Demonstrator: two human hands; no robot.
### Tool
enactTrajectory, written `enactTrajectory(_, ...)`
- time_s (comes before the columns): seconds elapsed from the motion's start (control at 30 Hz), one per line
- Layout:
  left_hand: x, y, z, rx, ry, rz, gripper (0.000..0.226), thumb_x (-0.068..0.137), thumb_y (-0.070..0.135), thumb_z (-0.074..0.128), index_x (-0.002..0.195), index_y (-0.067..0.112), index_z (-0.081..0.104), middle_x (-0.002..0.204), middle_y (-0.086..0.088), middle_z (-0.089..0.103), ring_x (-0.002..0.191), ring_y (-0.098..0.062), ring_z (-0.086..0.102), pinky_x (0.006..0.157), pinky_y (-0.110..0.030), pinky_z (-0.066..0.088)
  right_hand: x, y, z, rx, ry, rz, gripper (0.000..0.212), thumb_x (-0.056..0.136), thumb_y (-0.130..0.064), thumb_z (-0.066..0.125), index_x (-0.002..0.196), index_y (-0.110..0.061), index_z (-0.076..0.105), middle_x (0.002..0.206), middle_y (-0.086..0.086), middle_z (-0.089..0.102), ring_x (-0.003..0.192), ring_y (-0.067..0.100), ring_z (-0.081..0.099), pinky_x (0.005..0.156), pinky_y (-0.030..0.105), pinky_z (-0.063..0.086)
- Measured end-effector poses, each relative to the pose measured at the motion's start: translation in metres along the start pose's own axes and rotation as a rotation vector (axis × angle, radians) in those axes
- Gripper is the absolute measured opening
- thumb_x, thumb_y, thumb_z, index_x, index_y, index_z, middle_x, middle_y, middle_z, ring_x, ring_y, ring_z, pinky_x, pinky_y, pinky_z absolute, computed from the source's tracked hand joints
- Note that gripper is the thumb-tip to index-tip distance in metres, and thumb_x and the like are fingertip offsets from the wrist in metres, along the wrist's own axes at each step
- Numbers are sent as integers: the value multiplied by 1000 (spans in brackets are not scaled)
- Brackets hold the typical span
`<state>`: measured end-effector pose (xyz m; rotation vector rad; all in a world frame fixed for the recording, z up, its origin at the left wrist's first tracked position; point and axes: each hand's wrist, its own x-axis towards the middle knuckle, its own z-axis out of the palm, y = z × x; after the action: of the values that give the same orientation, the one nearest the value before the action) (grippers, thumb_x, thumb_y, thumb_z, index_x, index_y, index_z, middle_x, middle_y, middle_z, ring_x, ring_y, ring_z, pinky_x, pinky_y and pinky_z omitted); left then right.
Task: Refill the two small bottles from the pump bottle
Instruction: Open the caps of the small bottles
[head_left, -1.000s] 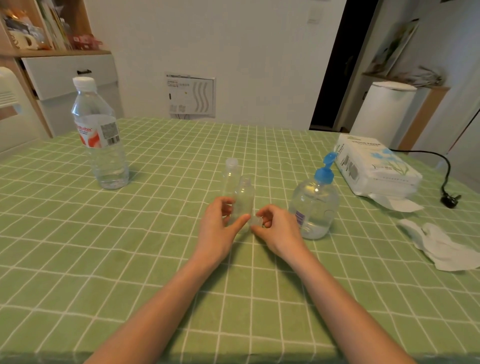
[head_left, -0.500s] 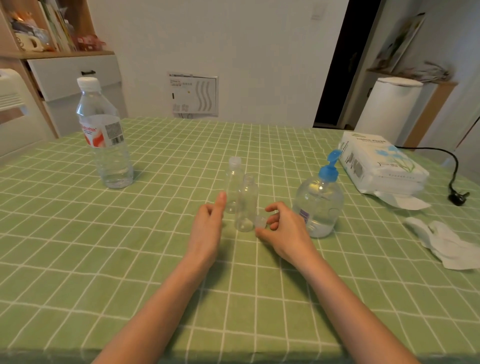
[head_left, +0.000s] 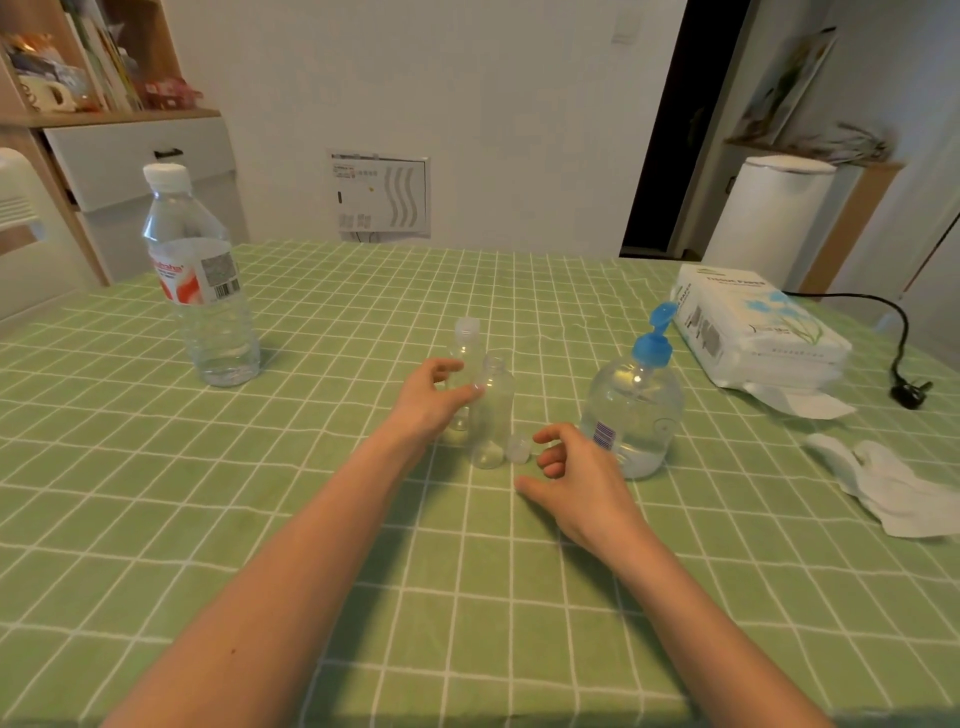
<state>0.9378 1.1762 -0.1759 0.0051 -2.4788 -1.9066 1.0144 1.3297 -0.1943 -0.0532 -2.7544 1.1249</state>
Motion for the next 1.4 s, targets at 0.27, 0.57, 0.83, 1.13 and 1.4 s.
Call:
enactTrajectory(0.27,-36,2,-25,-32,118,86,41,85,23,66,120,11,51,120,-3,58,112,-18,54,96,-31,44,-5,-4,-1,-5,18,-7,48,80,-24,73,122,-17,50,97,-3,54,87,11,51,77,21,42)
enactTrajectory(0.57,-122,-17,-21,66,1,179,25,77,28,58,102,28,52,91,2,60,82,-16,62,65,-29,54,-30,-39,-10,374,69,-161,16,94,-14,43,98,-25,55,82,-10,58,69,1,51,70,16,42)
enactTrajectory(0.83,-124,-25,-15,386,30,418,36,68,62,57,93,42,41,58,5,51,52,-4,49,50,-24,44,-31,-50,-22,299,-44,-303,28,87,-43,60,79,-17,52,47,-11,37,46,2,37,50,12,34)
enactTrajectory(1.13,-127,-26,-18,433,1,487,29,72,57,57,93,44,42,52,5,47,48,-4,45,49,-22,44,-37,-41,-25,327,-134,-381,28,92,-36,56,82,-12,47,55,-12,35,50,3,33,51,16,30)
enactTrajectory(1.4,-129,-26,-21,350,-57,431,28,72,50,62,91,33,49,52,4,48,47,-4,45,50,-18,40,-37,-38,-32,297,-274,-446,13,92,-23,57,104,-21,54,78,3,52,71,27,49,70,39,45)
